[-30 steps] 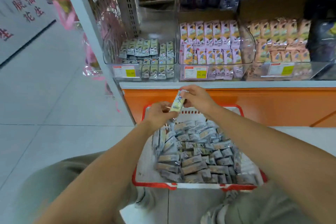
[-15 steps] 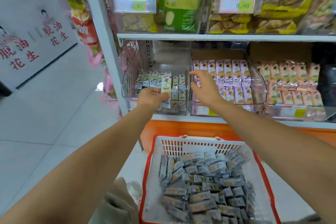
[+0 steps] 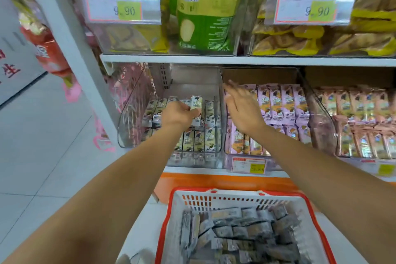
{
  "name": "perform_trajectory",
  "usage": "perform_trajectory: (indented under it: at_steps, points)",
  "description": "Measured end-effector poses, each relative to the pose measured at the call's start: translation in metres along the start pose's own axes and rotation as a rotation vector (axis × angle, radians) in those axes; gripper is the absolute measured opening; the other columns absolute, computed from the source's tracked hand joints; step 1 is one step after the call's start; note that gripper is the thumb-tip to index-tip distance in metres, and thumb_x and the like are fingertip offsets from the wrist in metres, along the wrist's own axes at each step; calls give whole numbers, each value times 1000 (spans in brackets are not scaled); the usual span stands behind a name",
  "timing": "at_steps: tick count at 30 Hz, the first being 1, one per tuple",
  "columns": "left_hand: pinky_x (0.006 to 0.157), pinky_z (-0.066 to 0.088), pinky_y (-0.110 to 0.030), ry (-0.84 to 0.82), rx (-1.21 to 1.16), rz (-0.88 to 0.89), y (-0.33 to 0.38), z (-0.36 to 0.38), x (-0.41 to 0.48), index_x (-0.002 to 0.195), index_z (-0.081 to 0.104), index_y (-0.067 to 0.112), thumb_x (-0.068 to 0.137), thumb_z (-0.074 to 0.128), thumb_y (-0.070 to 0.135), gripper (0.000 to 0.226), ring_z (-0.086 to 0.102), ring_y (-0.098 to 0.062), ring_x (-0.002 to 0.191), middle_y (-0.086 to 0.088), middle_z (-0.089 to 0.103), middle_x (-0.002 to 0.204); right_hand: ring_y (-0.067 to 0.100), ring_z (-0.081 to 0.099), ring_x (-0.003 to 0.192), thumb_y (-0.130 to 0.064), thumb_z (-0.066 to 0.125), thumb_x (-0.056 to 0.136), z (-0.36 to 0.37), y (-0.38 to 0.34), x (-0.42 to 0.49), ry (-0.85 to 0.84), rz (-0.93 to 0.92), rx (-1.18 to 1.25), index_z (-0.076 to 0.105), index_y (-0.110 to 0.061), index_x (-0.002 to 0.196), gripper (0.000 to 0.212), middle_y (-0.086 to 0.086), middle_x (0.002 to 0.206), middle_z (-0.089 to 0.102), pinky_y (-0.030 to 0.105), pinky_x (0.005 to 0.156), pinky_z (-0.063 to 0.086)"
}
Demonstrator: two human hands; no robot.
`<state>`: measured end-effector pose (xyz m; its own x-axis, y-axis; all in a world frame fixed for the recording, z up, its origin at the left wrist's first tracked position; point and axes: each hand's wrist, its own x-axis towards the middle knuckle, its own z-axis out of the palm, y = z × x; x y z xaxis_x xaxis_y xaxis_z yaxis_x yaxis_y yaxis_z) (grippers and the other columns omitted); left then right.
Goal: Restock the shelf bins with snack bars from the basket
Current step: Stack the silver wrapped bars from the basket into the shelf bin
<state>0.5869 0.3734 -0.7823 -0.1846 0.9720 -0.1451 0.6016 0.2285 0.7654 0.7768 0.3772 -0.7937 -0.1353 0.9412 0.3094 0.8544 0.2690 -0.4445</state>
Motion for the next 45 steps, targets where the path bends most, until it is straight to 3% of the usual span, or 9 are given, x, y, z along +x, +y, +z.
perform_trajectory:
  at_steps: [6,9,13,16,19,24,38,42,45]
  points:
    - [44,24,-23,98,229,99,1,21,16,49,41,19,88,67,39,52,38,-18,44,-1,40,47,26,18,148,-32,20,96,13,14,1,68,-15,-141,37,-14,148,58,10,158,27,38,119,6]
    - [48,39,-27,141,389,135,2,31,17,48,46,16,89,65,42,52,57,-27,61,-1,42,46,26,18,148,-29,23,94,15,13,1,84,-11,-163,37,-13,148,58,11,157,28,36,119,3]
    - [85,47,-38,111,588,186,1,40,16,82,69,10,93,54,50,44,51,-33,115,-11,67,85,26,18,148,-28,25,94,17,15,1,94,-16,-149,37,-14,148,57,10,157,29,36,120,4]
    - [98,40,-41,69,683,233,-5,38,15,105,70,12,96,49,48,43,36,-35,128,-18,58,123,26,19,147,-27,26,94,16,15,0,102,-18,-145,38,-13,148,57,11,157,30,37,120,5]
    - [99,39,-38,42,617,363,-11,25,13,119,64,17,92,58,35,32,39,-34,123,-16,54,125,26,19,147,-28,26,94,16,15,0,99,-18,-139,37,-14,148,57,11,157,30,37,120,6]
    - [105,31,-41,-174,872,523,-14,13,7,137,46,35,83,69,24,60,39,-28,126,-4,45,134,25,20,147,-28,27,94,16,15,0,107,-13,-129,38,-14,148,56,10,156,30,37,120,5]
    - [111,32,-45,-3,752,437,-24,35,14,146,34,35,90,59,5,68,34,-33,134,-15,35,143,24,22,146,-25,31,95,16,15,-2,141,-3,-40,43,-16,145,52,8,156,32,39,121,11]
    - [109,33,-49,35,750,487,-24,28,13,137,45,26,91,58,12,50,35,-34,131,-16,38,141,20,19,147,-27,37,96,2,14,-6,107,34,166,46,-21,143,48,2,157,30,39,120,14]
    - [112,29,-50,-50,787,527,-27,25,12,139,45,28,93,58,22,49,31,-31,137,-11,36,147,21,22,146,-34,31,95,-6,12,-19,85,-42,42,45,-20,143,53,4,156,31,37,120,8]
